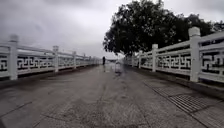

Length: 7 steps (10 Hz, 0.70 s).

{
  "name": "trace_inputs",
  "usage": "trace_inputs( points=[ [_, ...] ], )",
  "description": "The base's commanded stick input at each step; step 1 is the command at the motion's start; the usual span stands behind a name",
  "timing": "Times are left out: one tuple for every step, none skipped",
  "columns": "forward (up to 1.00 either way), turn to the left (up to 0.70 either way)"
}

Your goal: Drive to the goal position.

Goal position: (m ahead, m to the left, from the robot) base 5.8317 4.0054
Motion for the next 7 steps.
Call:
trace_inputs(
  points=[
    [0.03, 0.01],
    [0.03, 0.01],
    [0.03, 0.01],
    [0.03, 0.01],
    [0.03, 0.01],
    [0.03, 0.01],
    [0.03, 0.01]
  ],
)
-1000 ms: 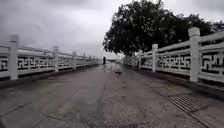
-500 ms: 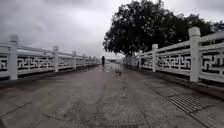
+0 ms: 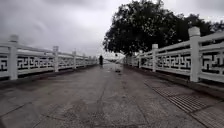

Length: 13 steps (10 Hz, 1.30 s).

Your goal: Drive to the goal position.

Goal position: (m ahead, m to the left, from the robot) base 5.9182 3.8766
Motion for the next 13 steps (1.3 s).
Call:
trace_inputs(
  points=[
    [0.03, 0.01],
    [0.03, 0.01],
    [0.03, 0.01],
    [0.03, 0.01],
    [0.03, 0.01],
    [0.03, 0.01],
    [0.03, 0.01],
    [0.03, 0.01],
    [0.03, 0.01],
    [0.03, 0.01],
    [0.03, 0.01],
    [0.03, 0.01],
    [0.03, 0.01]
  ],
)
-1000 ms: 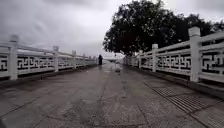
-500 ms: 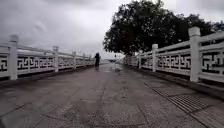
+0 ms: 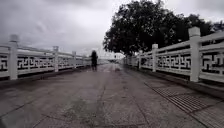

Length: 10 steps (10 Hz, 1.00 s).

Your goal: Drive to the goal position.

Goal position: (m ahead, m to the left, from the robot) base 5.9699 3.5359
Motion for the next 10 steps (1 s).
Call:
trace_inputs(
  points=[
    [0.03, 0.01],
    [0.03, 0.01],
    [0.03, 0.01],
    [0.03, 0.01],
    [0.03, 0.01],
    [0.03, 0.01],
    [0.03, 0.01],
    [0.03, 0.01],
    [0.03, 0.01],
    [0.03, 0.01]
  ],
)
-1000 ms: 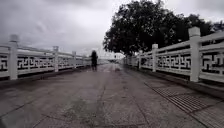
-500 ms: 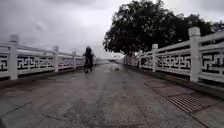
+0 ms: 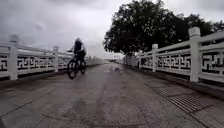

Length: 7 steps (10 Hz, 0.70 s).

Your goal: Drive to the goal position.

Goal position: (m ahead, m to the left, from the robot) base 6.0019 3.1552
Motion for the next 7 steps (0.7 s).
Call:
trace_inputs(
  points=[
    [0.03, 0.01],
    [0.03, 0.01],
    [0.03, 0.01],
    [0.03, 0.01],
    [0.03, 0.01],
    [0.03, 0.01],
    [0.03, 0.01]
  ],
)
